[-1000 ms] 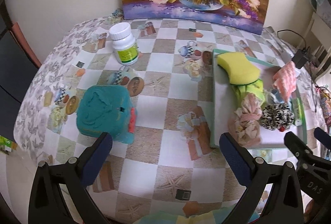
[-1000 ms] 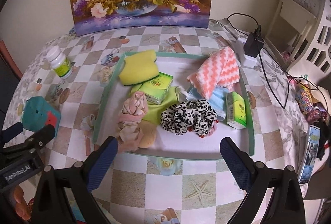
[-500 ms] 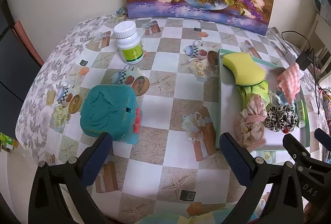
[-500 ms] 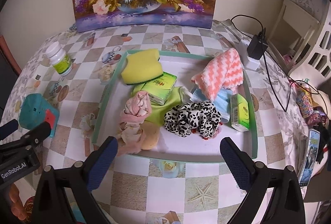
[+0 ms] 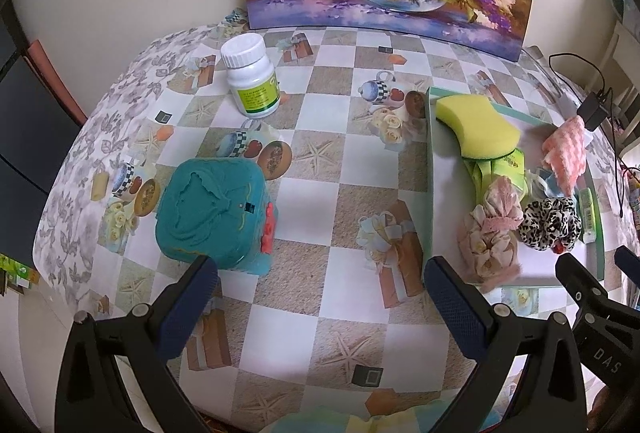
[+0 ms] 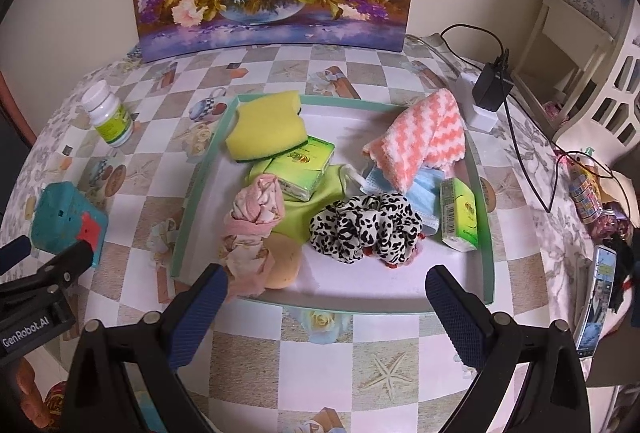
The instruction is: Organize soft objects
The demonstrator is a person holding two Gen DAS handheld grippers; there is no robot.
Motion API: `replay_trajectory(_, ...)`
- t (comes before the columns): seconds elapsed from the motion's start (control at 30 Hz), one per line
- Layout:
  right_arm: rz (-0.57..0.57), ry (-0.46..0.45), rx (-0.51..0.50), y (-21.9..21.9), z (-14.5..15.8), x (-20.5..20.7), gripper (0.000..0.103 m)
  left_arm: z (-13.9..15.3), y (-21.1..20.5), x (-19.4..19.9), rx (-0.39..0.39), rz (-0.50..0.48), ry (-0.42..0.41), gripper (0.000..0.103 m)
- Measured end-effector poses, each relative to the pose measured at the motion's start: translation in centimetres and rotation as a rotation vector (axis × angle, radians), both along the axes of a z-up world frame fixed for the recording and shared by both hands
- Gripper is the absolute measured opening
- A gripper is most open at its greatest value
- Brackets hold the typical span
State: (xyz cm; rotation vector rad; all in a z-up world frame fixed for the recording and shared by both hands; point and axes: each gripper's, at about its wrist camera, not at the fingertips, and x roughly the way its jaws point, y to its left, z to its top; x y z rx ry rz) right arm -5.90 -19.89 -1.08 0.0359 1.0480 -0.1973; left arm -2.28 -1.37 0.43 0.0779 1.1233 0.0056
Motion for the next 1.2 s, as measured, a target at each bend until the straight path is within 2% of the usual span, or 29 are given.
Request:
replay_trajectory(0.7, -0.035, 0.018, 0.013, -0.8, -0.4, 0.0, 0.101, -0.5, 0.4, 0.2, 0.007, 0.015, 0.026, 0.103)
replay_trajectory(1.2, -0.043, 0.019, 0.023, -1.1, -0.3, 0.0, 0.101, -0.2, 0.4, 0.1, 0.009, 0.017, 0.011, 0.103)
